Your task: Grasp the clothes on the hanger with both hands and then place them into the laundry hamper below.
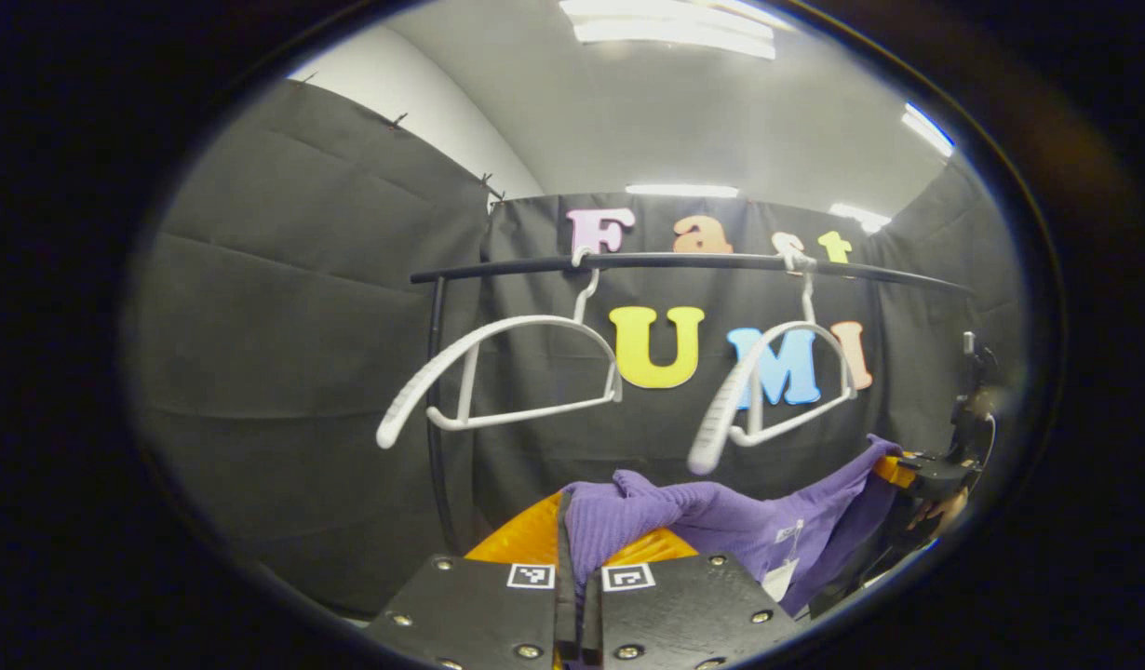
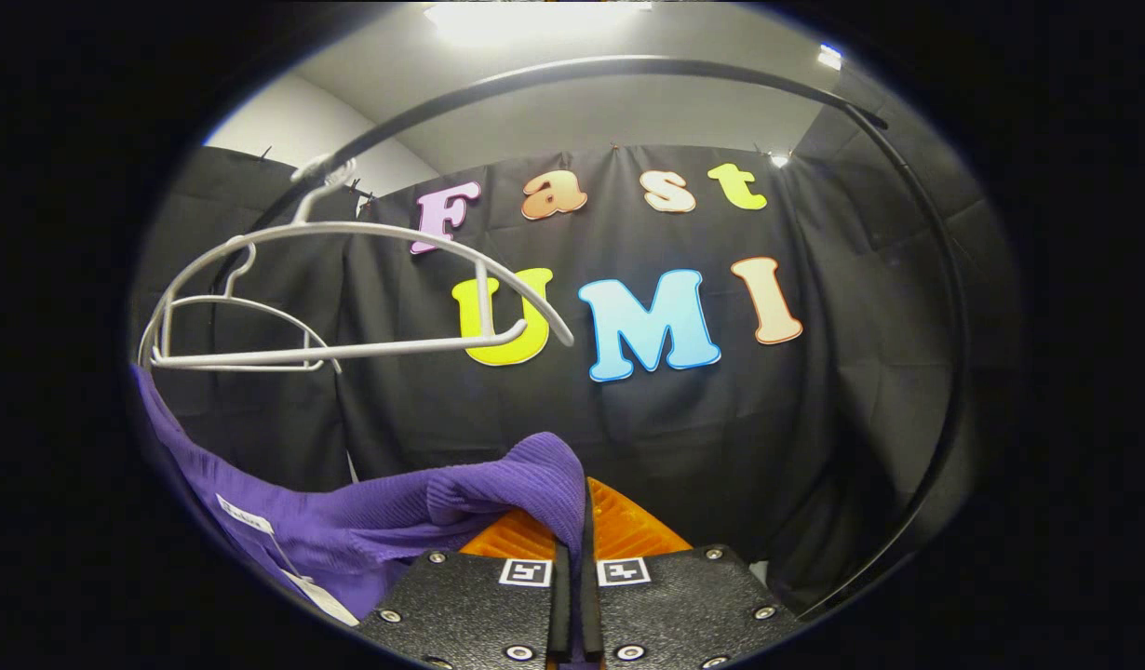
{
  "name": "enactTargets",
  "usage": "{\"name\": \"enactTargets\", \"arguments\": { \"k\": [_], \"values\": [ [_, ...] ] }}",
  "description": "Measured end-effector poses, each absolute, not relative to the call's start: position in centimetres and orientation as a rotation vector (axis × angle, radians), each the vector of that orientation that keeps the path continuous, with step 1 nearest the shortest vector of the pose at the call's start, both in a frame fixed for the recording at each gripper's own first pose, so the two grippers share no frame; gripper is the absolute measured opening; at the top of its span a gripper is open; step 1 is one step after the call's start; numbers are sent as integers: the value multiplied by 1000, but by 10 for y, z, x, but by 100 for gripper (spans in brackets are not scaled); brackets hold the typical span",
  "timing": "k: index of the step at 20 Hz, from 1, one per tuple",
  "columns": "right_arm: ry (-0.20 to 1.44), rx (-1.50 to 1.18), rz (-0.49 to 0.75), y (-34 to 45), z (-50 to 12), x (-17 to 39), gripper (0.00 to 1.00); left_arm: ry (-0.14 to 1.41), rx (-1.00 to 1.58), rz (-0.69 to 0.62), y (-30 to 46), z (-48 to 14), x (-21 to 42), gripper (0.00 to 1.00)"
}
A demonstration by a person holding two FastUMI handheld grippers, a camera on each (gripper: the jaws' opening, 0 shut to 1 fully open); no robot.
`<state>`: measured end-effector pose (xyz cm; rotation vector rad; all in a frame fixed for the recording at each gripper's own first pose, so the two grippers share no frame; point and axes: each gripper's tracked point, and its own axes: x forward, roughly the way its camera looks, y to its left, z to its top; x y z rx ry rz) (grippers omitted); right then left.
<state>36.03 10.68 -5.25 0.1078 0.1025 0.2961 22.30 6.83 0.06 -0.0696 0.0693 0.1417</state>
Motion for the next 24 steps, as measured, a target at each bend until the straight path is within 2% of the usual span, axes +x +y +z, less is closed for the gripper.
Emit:
{"name": "enactTargets", "arguments": {
  "k": [7,8,9,16,24],
  "values": [
    [103,145,319,115,-24,274,5,39,-88,34,49,27,170,4],
    [100,155,324,118,-18,261,5,31,-85,18,44,30,165,8],
    [96,159,328,119,-13,249,5,24,-85,-1,38,31,160,4],
    [86,138,347,123,5,168,5,14,-143,-124,3,29,120,4],
    [141,83,407,136,-22,114,5,49,-198,-247,-51,-2,93,4]
  ]
}}
